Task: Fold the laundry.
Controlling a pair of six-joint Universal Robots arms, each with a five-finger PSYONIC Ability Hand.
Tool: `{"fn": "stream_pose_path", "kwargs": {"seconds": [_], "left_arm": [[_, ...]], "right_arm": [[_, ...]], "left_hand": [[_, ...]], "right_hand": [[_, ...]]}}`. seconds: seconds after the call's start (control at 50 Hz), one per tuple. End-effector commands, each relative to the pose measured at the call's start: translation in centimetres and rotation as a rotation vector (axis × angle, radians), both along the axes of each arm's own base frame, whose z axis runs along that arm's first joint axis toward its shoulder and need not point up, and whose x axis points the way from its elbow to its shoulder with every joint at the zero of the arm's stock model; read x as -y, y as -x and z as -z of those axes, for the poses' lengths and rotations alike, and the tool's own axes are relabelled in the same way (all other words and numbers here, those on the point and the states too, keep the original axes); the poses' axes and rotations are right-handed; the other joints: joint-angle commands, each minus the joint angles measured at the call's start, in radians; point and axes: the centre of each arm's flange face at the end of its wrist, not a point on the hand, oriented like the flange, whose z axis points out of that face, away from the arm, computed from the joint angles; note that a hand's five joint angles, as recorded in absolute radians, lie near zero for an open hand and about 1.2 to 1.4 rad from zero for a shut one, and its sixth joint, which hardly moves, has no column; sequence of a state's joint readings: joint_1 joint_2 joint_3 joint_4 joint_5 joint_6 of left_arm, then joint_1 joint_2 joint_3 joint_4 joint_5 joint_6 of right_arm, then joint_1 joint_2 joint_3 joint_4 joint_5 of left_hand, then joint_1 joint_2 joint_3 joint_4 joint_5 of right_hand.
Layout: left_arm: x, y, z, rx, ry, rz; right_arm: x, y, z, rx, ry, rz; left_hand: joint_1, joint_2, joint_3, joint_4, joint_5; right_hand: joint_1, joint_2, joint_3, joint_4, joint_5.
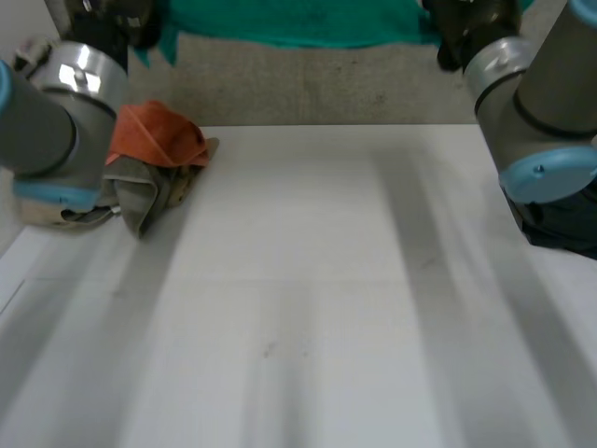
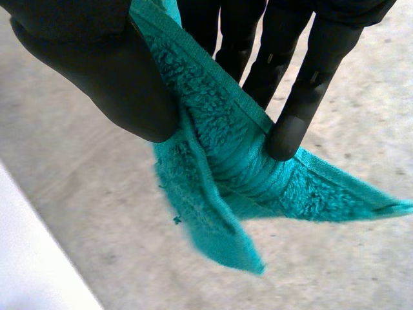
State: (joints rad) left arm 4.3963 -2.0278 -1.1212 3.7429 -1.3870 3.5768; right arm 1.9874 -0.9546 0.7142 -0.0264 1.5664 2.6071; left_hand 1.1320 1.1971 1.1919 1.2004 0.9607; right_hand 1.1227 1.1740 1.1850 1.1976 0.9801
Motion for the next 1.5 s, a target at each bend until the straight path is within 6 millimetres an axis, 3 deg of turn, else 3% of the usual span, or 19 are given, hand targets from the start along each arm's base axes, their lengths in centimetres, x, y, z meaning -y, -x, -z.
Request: {"fn": "stream_pose_path", "kwargs": {"seconds": [0.02, 0.16, 0.24, 0.32, 0.36, 0.38, 0.42, 0.44, 0.52, 0.62, 0.72, 0.82, 0.96, 1.14, 1.26, 1.36, 1.38, 1.48, 1.5], "left_arm": [[-0.7, -0.4, 10.0, 0.104, -0.352, 0.002], [-5.6, -1.5, 18.4, 0.223, -0.662, 0.008], [-8.6, -2.5, 20.7, 0.301, -0.777, -0.001], [-10.4, -3.5, 19.4, 0.367, -0.787, -0.019], [-11.1, -3.7, 18.8, 0.389, -0.79, -0.021], [-11.3, -3.7, 18.5, 0.398, -0.794, -0.02], [-12.0, -3.8, 17.2, 0.404, -0.803, -0.014], [-12.2, -4.0, 16.2, 0.4, -0.798, -0.013], [-12.3, -4.2, 13.9, 0.381, -0.758, -0.02], [-11.3, -5.2, 12.6, 0.34, -0.751, -0.051], [-10.0, -7.2, 12.9, 0.265, -0.831, -0.052], [-10.0, -9.1, 14.4, 0.206, -1.002, 0.002], [-10.7, -10.4, 16.6, 0.18, -1.113, 0.038], [-10.7, -10.4, 19.2, 0.211, -1.101, 0.038], [-9.7, -10.3, 20.6, 0.252, -1.06, 0.034], [-8.7, -10.0, 21.7, 0.28, -1.022, 0.038], [-8.6, -9.9, 21.7, 0.285, -1.016, 0.041], [-8.5, -8.9, 21.0, 0.314, -0.975, 0.057], [-8.5, -8.6, 19.7, 0.31, -0.93, 0.061]], "right_arm": [[-0.8, -0.5, 7.8, -0.131, -0.209, -0.059], [-3.6, 0.9, 17.1, -0.328, -0.547, -0.061], [-5.7, 2.4, 19.2, -0.397, -0.701, -0.061], [-6.1, 3.5, 20.1, -0.4, -0.746, -0.047], [-6.0, 3.9, 19.6, -0.391, -0.74, -0.037], [-5.9, 4.3, 18.6, -0.38, -0.723, -0.03], [-6.0, 4.5, 17.3, -0.369, -0.697, -0.023], [-6.1, 4.6, 16.5, -0.362, -0.677, -0.02], [-6.2, 4.8, 15.4, -0.345, -0.656, -0.01], [-6.0, 5.4, 14.3, -0.336, -0.659, 0.008], [-5.3, 7.4, 13.6, -0.327, -0.713, 0.017], [-5.0, 8.0, 13.7, -0.327, -0.739, -0.048], [-5.0, 9.1, 16.3, -0.329, -0.808, -0.118], [-4.9, 8.9, 19.4, -0.306, -0.793, -0.14], [-4.5, 8.5, 21.2, -0.308, -0.788, -0.149], [-3.8, 8.4, 22.0, -0.301, -0.75, -0.139], [-3.6, 8.5, 22.0, -0.299, -0.739, -0.131], [-2.8, 8.6, 21.4, -0.262, -0.684, -0.101], [-2.6, 8.7, 20.5, -0.251, -0.663, -0.083]], "left_hand": [[0.264, 0.199, 0.204, 0.196, 0.261], [0.186, 0.121, 0.126, 0.118, 0.183], [-0.013, -0.078, -0.073, -0.082, -0.016], [-0.319, -0.384, -0.379, -0.387, -0.322], [-0.445, -0.51, -0.505, -0.514, -0.448], [-0.516, -0.581, -0.575, -0.584, -0.519], [-0.771, -0.836, -0.831, -0.839, -0.774], [-0.891, -0.956, -0.951, -0.959, -0.894], [-0.907, -0.972, -0.967, -0.975, -0.91], [-0.913, -0.978, -0.973, -0.981, -0.916], [-0.892, -0.957, -0.952, -0.961, -0.895], [-0.854, -0.919, -0.914, -0.922, -0.857], [-0.789, -0.854, -0.849, -0.858, -0.793], [-0.731, -0.796, -0.791, -0.799, -0.734], [-0.531, -0.596, -0.591, -0.6, -0.535], [0.24, 0.175, 0.18, 0.171, 0.237], [0.264, 0.199, 0.204, 0.196, 0.261], [0.264, 0.199, 0.204, 0.196, 0.261], [0.264, 0.199, 0.204, 0.196, 0.261]], "right_hand": [[0.274, 0.222, 0.211, 0.199, 0.242], [0.274, 0.222, 0.211, 0.199, 0.242], [0.274, 0.222, 0.211, 0.199, 0.242], [0.211, 0.159, 0.148, 0.136, 0.179], [-0.132, -0.183, -0.194, -0.207, -0.164], [-0.485, -0.536, -0.547, -0.56, -0.517], [-0.69, -0.742, -0.753, -0.765, -0.722], [-0.697, -0.748, -0.759, -0.772, -0.729], [-0.697, -0.748, -0.759, -0.772, -0.729], [-0.694, -0.746, -0.756, -0.769, -0.726], [-0.677, -0.728, -0.739, -0.752, -0.709], [-0.665, -0.716, -0.727, -0.74, -0.697], [-0.606, -0.658, -0.668, -0.681, -0.638], [-0.556, -0.608, -0.618, -0.631, -0.588], [-0.419, -0.47, -0.481, -0.494, -0.451], [0.118, 0.067, 0.056, 0.043, 0.086], [0.272, 0.221, 0.21, 0.197, 0.24], [0.274, 0.222, 0.211, 0.199, 0.242], [0.274, 0.222, 0.211, 0.199, 0.242]]}}
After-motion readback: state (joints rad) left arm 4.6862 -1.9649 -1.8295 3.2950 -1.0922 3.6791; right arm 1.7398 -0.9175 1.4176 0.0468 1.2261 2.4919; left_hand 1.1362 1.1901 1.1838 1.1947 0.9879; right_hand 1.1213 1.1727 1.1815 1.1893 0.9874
